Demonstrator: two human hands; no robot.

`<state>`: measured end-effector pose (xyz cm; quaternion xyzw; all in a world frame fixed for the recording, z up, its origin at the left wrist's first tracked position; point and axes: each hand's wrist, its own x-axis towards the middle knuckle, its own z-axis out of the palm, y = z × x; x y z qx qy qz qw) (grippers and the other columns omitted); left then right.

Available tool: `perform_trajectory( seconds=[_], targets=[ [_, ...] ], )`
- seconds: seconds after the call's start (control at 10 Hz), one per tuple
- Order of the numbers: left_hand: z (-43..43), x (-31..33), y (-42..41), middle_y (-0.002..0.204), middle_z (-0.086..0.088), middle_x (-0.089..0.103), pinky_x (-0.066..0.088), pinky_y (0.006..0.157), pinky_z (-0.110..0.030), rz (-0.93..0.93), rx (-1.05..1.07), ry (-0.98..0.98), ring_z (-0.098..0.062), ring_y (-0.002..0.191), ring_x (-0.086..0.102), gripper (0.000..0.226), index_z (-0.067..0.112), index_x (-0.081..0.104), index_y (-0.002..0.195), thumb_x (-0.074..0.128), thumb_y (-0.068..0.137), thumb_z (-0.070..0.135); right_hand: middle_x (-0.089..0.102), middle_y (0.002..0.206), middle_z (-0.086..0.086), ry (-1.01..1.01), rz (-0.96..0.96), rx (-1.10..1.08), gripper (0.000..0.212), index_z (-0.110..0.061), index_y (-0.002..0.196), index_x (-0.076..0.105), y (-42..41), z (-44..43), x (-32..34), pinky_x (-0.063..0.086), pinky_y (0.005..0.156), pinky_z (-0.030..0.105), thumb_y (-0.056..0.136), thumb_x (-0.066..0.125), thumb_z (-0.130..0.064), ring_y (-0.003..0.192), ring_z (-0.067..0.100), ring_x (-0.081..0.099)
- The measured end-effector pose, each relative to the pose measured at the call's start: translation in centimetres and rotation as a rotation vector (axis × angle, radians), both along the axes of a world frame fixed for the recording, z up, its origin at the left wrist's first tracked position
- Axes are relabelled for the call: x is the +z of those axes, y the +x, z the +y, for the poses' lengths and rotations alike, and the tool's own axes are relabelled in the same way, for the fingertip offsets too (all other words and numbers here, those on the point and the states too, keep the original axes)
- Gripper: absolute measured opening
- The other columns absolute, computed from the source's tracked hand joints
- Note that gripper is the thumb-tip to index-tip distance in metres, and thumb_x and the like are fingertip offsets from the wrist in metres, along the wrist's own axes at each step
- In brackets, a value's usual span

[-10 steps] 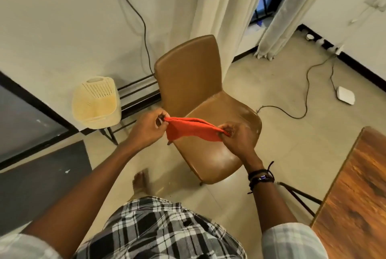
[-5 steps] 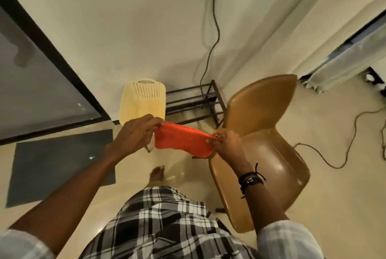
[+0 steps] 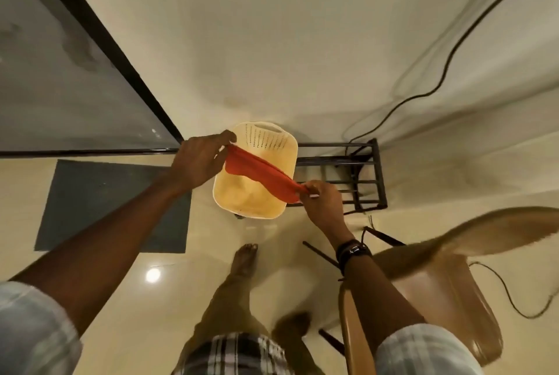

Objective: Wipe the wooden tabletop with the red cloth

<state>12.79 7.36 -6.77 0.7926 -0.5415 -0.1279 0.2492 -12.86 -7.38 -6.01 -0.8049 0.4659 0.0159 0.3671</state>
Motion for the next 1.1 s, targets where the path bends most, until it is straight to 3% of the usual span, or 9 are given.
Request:
perform_trajectory(
  seconds=[0.1, 0.3, 0.4, 0.5, 0.6, 0.7, 0.8, 0.9, 1.1],
  targets=[
    [-2.3, -3.3, 2.0, 0.104, -0.011, 0.075, 0.059, 0.074, -0.046, 0.023, 0.019, 0.067, -0.034, 0.085, 0.072, 0.035, 0.012, 0.071, 0.115, 0.049, 0.089, 0.022, 0.073, 0.091, 0.003, 0.068, 0.059, -0.003, 0.01, -0.011, 0.095, 0.076, 2.4, -2.4, -3.8, 0.047, 0.068, 0.015, 0.094, 0.067, -0.014, 0.08, 0.011, 0.063],
    [-5.4, -8.4, 4.1, 0.105, -0.007, 0.071, 0.054, 0.077, -0.044, 0.002, 0.079, 0.067, -0.031, 0.096, 0.063, 0.024, 0.013, 0.072, 0.108, 0.056, 0.091, 0.016, 0.071, 0.086, -0.006, 0.054, -0.002, -0.14, 0.013, -0.013, 0.097, 0.078, 5.5, -4.9, -8.3, 0.039, 0.063, 0.007, 0.095, 0.064, -0.014, 0.078, 0.006, 0.061],
    [-4.8, -10.2, 3.7, 0.099, -0.008, 0.066, 0.054, 0.067, -0.042, -0.05, 0.105, 0.084, -0.031, 0.093, 0.059, 0.016, 0.01, 0.074, 0.102, 0.067, 0.087, 0.008, 0.074, 0.094, 0.001, 0.014, -0.024, -0.115, 0.015, -0.013, 0.103, 0.076, 5.1, -3.8, -10.0, 0.049, 0.071, 0.023, 0.095, 0.063, -0.014, 0.082, 0.015, 0.066],
    [-2.9, -12.2, 2.7, 0.095, -0.013, 0.065, 0.056, 0.059, -0.042, -0.124, 0.065, 0.227, -0.036, 0.09, 0.06, 0.014, 0.008, 0.077, 0.092, 0.075, 0.08, 0.003, 0.07, 0.108, 0.014, -0.042, 0.025, 0.068, 0.021, -0.005, 0.111, 0.071, 3.7, -1.6, -11.7, 0.052, 0.083, 0.038, 0.092, 0.061, -0.006, 0.098, 0.031, 0.065],
    [-1.1, -13.3, 1.7, 0.105, -0.015, 0.065, 0.056, 0.073, -0.046, -0.116, 0.02, 0.436, -0.036, 0.102, 0.058, 0.012, 0.01, 0.078, 0.092, 0.074, 0.081, 0.006, 0.068, 0.118, 0.019, -0.094, 0.149, 0.269, 0.029, -0.004, 0.114, 0.07, 2.3, 0.7, -12.2, 0.052, 0.085, 0.05, 0.087, 0.06, -0.011, 0.105, 0.043, 0.062],
    [0.0, -13.2, 0.4, 0.121, -0.013, 0.064, 0.053, 0.09, -0.046, -0.078, 0.017, 0.52, -0.032, 0.116, 0.053, 0.017, 0.01, 0.076, 0.104, 0.066, 0.09, 0.013, 0.044, 0.153, 0.012, -0.013, 0.268, 0.336, 0.048, -0.013, 0.144, 0.05, 1.0, 1.7, -11.7, 0.038, 0.109, 0.05, 0.097, 0.059, -0.016, 0.139, 0.036, 0.04],
    [0.2, -12.0, -1.8, 0.13, -0.013, 0.061, 0.047, 0.1, -0.048, -0.005, 0.025, 0.519, -0.032, 0.124, 0.051, 0.024, 0.008, 0.07, 0.116, 0.06, 0.096, 0.017, 0.017, 0.166, 0.005, 0.022, 0.358, 0.374, 0.062, -0.022, 0.158, 0.024, 0.0, 1.9, -10.6, 0.023, 0.12, 0.045, 0.102, 0.051, -0.026, 0.152, 0.029, 0.018],
    [-0.3, -10.4, -4.0, 0.13, -0.015, 0.061, 0.045, 0.103, -0.049, 0.047, 0.016, 0.497, -0.033, 0.125, 0.051, 0.027, 0.006, 0.068, 0.119, 0.056, 0.097, 0.016, 0.005, 0.168, 0.005, 0.059, 0.397, 0.359, 0.068, -0.026, 0.16, 0.012, -0.7, 1.7, -9.1, 0.013, 0.123, 0.046, 0.103, 0.05, -0.029, 0.155, 0.028, 0.007],
    [-0.7, -6.3, -11.1, 0.124, -0.013, 0.066, 0.033, 0.111, -0.045, 0.041, -0.007, 0.411, -0.032, 0.126, 0.052, 0.027, 0.006, 0.069, 0.117, 0.057, 0.096, 0.018, 0.001, 0.168, 0.008, -0.016, 0.355, 0.289, 0.07, -0.023, 0.16, 0.009, -4.4, 1.7, -3.8, 0.007, 0.124, 0.045, 0.103, 0.05, -0.028, 0.155, 0.029, 0.0]
  ],
)
